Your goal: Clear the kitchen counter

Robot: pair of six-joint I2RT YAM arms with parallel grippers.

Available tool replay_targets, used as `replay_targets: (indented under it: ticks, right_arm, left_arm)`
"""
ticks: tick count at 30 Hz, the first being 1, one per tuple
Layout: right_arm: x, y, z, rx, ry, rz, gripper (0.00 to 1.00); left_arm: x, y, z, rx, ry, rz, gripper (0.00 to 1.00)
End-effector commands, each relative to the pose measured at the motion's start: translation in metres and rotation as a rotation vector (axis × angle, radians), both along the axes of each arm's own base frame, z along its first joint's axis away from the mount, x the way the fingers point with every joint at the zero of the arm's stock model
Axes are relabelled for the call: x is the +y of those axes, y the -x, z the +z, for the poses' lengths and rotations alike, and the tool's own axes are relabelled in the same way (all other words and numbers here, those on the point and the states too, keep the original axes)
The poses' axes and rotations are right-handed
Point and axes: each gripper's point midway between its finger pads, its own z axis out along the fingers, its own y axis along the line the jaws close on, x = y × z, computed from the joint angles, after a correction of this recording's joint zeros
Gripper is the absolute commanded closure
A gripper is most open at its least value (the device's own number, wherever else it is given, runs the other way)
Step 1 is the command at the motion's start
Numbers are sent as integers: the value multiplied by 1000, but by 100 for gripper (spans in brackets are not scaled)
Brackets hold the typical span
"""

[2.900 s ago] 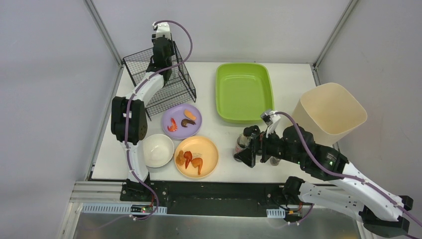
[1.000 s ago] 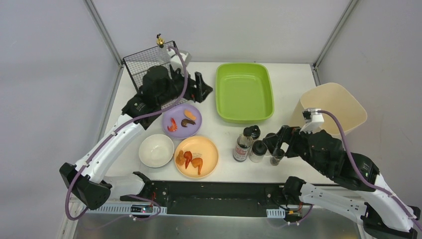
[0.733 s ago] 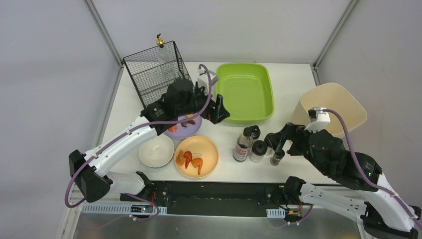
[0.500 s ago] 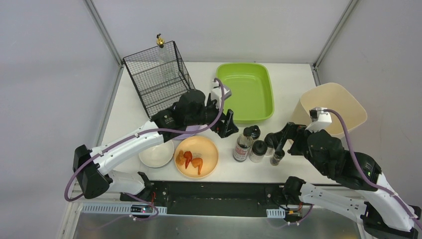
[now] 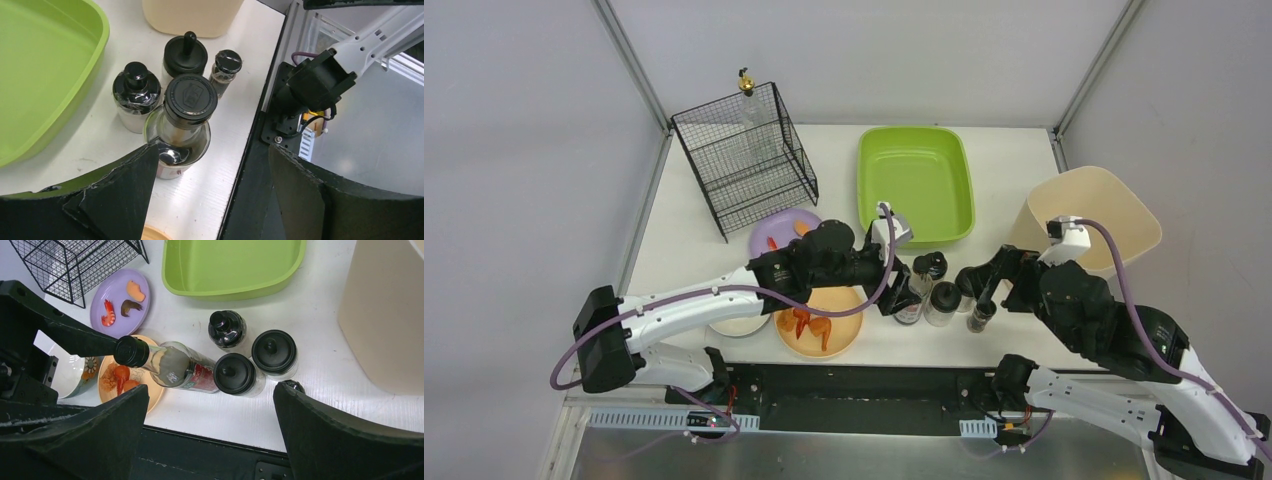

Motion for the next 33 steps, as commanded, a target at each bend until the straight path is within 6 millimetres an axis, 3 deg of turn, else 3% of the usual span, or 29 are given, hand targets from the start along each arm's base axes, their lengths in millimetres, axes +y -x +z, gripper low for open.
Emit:
replay_targets:
  ticks: [1, 7, 22, 28, 33]
  right_arm:
    - [4, -2, -2, 6, -12, -8, 0]
    - [6, -1, -4, 9, -22, -2, 0]
    - [11, -1, -12, 22, -24, 11, 0]
    - [11, 1, -15, 27, -26, 15, 1]
    - [9, 2, -15, 22, -30, 15, 0]
  left_arm:
    - [-9, -7, 17, -141, 90, 26, 18]
    - [-16, -16, 4, -207, 117, 63, 21]
    - [-37, -22, 4, -320, 253, 119, 28]
    - [-44, -23, 5, -343, 253, 137, 39]
    - [-45, -24, 7, -364, 247, 148, 58]
